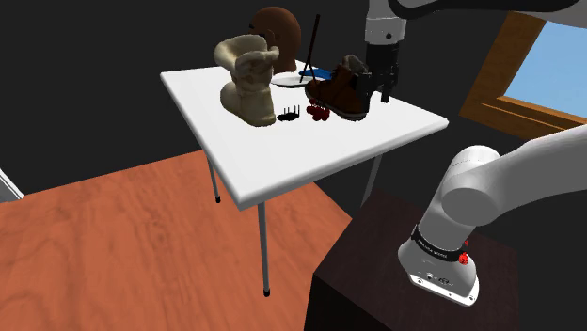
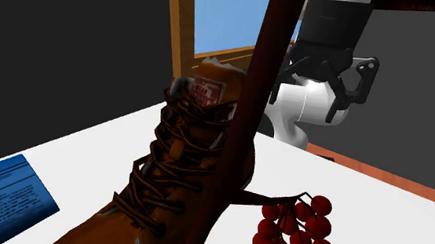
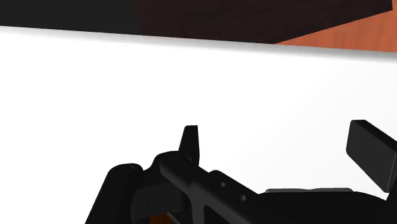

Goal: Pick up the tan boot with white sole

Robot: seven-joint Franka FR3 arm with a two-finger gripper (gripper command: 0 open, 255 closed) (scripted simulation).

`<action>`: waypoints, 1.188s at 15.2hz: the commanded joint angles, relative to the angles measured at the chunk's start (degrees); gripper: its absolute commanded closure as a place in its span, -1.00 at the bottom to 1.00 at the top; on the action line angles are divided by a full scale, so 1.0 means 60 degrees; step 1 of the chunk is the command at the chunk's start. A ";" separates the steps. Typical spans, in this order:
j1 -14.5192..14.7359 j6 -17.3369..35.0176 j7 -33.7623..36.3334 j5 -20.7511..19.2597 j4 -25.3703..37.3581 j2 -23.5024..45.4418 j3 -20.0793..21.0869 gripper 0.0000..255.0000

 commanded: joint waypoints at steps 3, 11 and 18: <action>0.0077 0.0226 -0.0860 -0.0354 0.0323 0.0193 -0.0406 -1.00; 0.0629 0.1179 -0.4242 -0.1153 0.2067 0.1361 -0.2000 -1.00; 0.1307 0.1762 -0.6967 -0.0972 0.3991 0.2684 -0.3265 -1.00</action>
